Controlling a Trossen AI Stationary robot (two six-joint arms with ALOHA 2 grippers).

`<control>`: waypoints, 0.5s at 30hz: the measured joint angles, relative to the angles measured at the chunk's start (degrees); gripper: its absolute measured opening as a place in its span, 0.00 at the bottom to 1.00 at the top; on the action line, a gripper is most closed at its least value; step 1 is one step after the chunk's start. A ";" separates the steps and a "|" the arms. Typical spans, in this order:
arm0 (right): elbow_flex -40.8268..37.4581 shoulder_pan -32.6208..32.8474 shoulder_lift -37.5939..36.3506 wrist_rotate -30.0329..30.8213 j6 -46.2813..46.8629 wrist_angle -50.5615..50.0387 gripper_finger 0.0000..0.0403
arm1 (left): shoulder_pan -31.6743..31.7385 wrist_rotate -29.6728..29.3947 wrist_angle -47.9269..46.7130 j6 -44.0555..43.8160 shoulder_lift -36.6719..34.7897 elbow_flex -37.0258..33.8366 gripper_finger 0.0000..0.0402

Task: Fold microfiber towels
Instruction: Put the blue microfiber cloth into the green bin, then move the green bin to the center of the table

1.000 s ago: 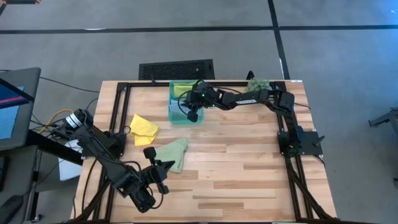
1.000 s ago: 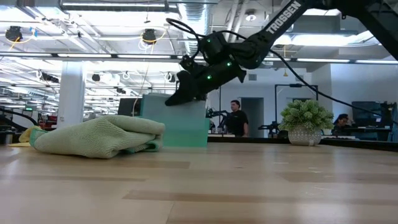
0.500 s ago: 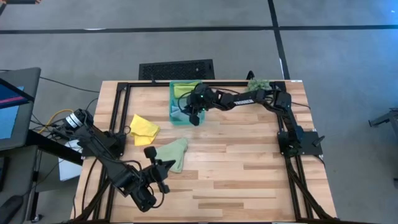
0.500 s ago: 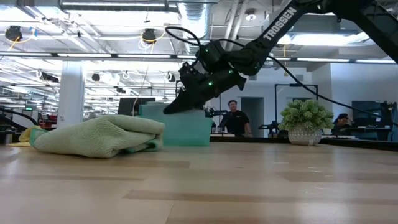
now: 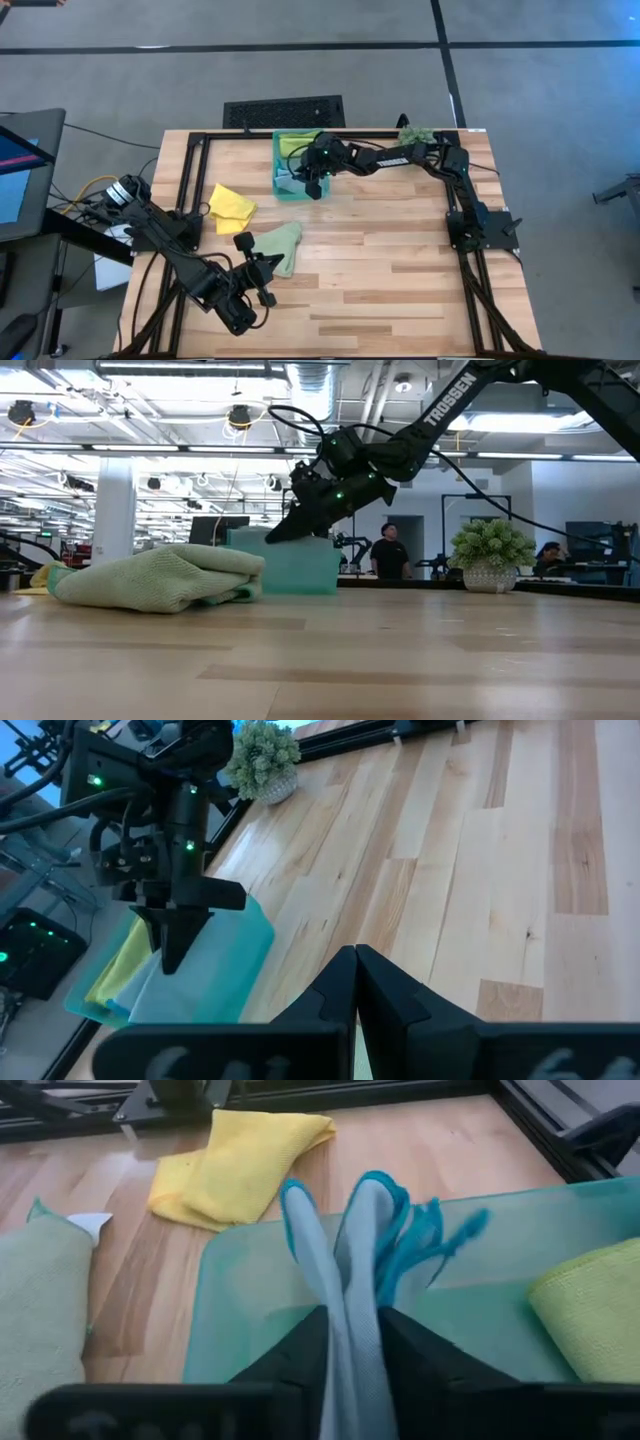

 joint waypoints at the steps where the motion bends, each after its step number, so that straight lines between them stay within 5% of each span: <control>1: 0.00 -0.11 0.00 0.00 0.00 0.00 0.27 | 0.00 0.00 0.00 0.00 0.00 0.00 0.00; 8: 1.86 -0.81 -0.07 0.46 3.31 -0.15 0.48 | 0.00 0.00 0.00 0.00 0.00 0.00 0.00; 15: 4.87 -0.58 -2.09 2.25 6.92 -4.07 0.51 | -0.02 1.14 0.02 -0.26 0.00 0.00 0.00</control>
